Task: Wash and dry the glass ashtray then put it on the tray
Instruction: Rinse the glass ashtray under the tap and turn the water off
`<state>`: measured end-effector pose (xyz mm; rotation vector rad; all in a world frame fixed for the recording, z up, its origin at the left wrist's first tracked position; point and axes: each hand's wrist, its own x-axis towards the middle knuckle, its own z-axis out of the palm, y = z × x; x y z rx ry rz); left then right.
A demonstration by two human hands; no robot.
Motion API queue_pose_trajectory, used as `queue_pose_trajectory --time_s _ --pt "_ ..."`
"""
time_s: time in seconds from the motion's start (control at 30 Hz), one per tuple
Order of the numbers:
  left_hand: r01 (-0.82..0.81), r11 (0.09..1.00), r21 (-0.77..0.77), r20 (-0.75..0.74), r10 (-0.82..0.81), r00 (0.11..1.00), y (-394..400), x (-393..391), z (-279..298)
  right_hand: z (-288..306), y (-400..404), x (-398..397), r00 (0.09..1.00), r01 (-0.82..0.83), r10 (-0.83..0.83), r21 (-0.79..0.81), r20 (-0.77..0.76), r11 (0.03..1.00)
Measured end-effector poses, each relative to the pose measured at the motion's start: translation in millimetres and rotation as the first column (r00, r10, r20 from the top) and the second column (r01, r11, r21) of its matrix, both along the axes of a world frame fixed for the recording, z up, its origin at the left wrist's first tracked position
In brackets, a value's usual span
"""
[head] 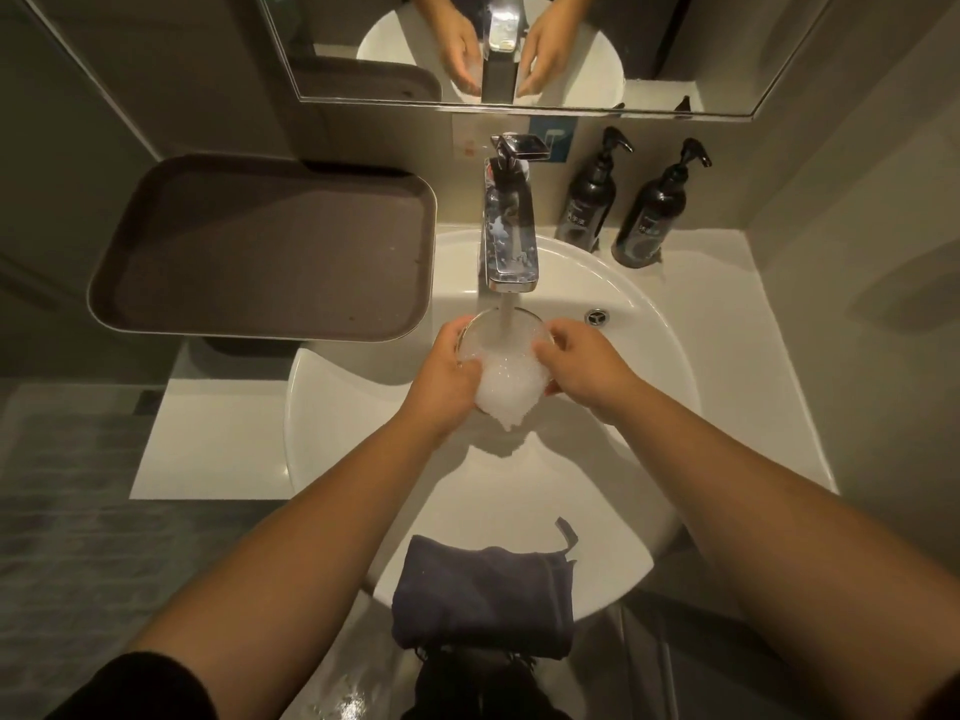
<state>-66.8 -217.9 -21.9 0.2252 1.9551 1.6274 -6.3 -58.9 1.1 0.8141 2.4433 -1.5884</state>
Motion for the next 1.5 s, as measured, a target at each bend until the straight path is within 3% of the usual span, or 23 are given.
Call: queue_pose_trajectory --time_s 0.1,0.2,0.27,0.37,0.47,0.67,0.77,0.9,1.0,1.1,1.23,1.37,1.43,1.5 --pt "-0.029 0.919 -0.394 -0.45 -0.165 0.878 -8.9 4.1 -0.6 -1.6 -2.3 -2.5 1.0 0.01 -0.009 0.091 -0.008 0.996" --pt "-0.119 0.834 -0.539 -0.722 -0.385 0.575 -16.7 18.3 -7.3 -3.9 -4.4 -4.3 1.0 0.008 -0.008 0.117 -0.002 0.993" --pt "-0.111 0.796 -0.595 -0.761 -0.515 0.394 -21.5 22.3 -11.8 -4.6 -5.3 -5.4 1.0 0.013 -0.012 0.131 -0.006 0.991" --pt "-0.053 0.735 -0.676 -0.727 -0.653 0.21 -26.7 21.0 -14.9 -5.5 -5.6 -6.9 1.0 0.028 -0.027 0.159 -0.01 0.987" --pt "0.016 0.71 -0.704 -0.705 -0.701 0.104 -29.2 20.5 -22.6 -6.1 -4.6 -8.0 0.999 0.032 -0.03 0.202 -0.012 0.979" --pt "-0.11 0.653 -0.749 -0.662 -0.746 0.078 -39.5 8.6 -28.4 -9.3 -3.9 -11.5 0.999 0.036 -0.033 0.227 -0.018 0.973" --pt "-0.102 0.698 -0.708 -0.705 -0.706 0.063 -38.9 1.6 -26.9 -7.0 -2.0 -15.0 0.999 0.022 -0.029 0.199 0.032 0.98" --pt "-0.002 0.76 -0.65 -0.759 -0.65 0.05 -39.7 -13.7 -24.5 -2.9 1.9 -17.3 0.997 0.018 -0.02 0.036 0.076 0.999" --pt "0.185 0.782 -0.595 -0.768 -0.621 0.155 -37.5 -15.7 -23.0 -2.5 5.0 -18.3 0.993 0.079 -0.064 -0.146 0.102 0.986" --pt "0.259 0.811 -0.524 -0.764 -0.583 0.277 -36.6 -10.4 -17.4 -0.5 6.1 -18.3 0.99 0.127 -0.101 -0.316 0.098 0.94" --pt "0.292 0.839 -0.459 -0.8 -0.533 0.275 -35.8 -5.9 -9.1 0.3 5.9 -18.9 0.988 0.151 -0.127 -0.492 0.083 0.857" --pt "0.257 0.827 -0.5 -0.78 -0.559 0.281 -34.8 -8.2 -8.2 -1.4 4.5 -20.0 0.994 0.106 -0.107 -0.566 0.032 0.817" --pt "0.29 0.839 -0.46 -0.739 -0.543 0.399 -32.4 -6.0 -4.4 -2.8 -0.3 -21.5 0.994 0.091 -0.11 -0.585 0.004 0.806" --pt "0.333 0.876 -0.348 -0.632 -0.481 0.608 -28.3 -1.2 4.8 -2.6 -4.1 -22.7 0.993 0.088 -0.116 -0.584 -0.011 0.807"
